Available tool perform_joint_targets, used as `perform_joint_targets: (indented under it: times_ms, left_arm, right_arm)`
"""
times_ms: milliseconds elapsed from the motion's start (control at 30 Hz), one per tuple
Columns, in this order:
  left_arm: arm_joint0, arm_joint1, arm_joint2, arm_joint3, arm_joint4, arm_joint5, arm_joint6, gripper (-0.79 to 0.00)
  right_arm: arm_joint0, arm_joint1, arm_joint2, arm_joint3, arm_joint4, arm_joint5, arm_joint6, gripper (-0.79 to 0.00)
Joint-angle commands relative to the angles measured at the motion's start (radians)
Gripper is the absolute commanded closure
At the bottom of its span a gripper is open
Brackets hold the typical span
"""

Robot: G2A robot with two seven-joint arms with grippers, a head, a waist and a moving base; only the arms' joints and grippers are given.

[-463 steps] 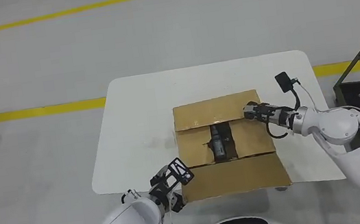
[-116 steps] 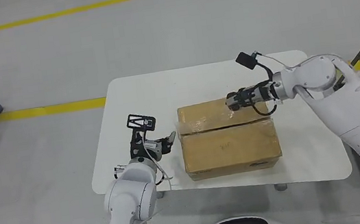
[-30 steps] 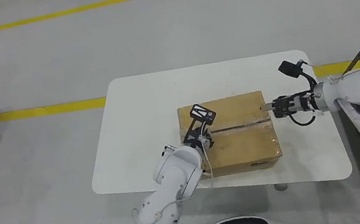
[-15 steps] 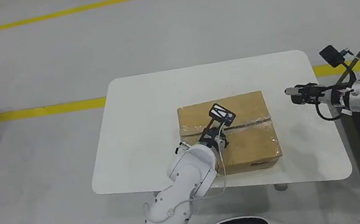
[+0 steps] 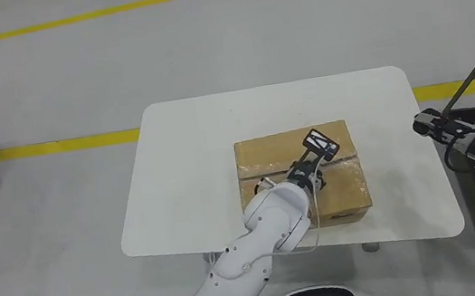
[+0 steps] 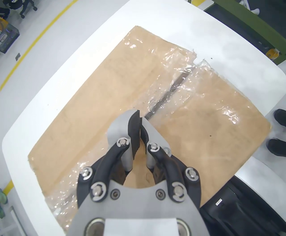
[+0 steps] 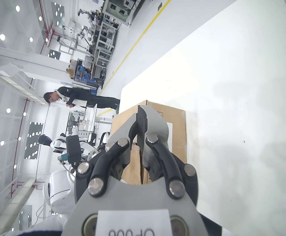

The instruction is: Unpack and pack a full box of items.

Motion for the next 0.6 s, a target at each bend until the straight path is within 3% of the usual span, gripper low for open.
perform_joint_targets:
  times_ms: [0, 167, 433, 500, 567]
  left_arm:
    - [-0.015, -0.010, 0.016, 0.016, 0.008, 0.002, 0.008, -0.055]
    - [-0.046, -0.035, 0.045, 0.058, 0.004, 0.020, 0.020, -0.031]
    - [-0.089, -0.079, 0.093, 0.088, -0.011, 0.028, 0.051, -0.071]
    - [-0.093, -0.086, 0.094, 0.087, -0.010, 0.031, 0.050, -0.111]
    - [-0.088, -0.087, 0.081, 0.080, -0.012, 0.037, 0.045, -0.200]
  right_arm:
    - [-0.016, -0.002, -0.001, -0.001, 0.009, -0.007, -0.007, 0.000]
    - [-0.036, -0.004, -0.006, 0.000, 0.012, -0.016, -0.024, 0.000]
    - [-0.050, -0.008, -0.017, -0.001, 0.006, -0.022, -0.052, 0.000]
    - [-0.049, -0.009, -0.020, -0.001, 0.008, -0.023, -0.060, 0.000]
    - [-0.044, -0.011, -0.027, -0.001, 0.027, -0.029, -0.075, 0.000]
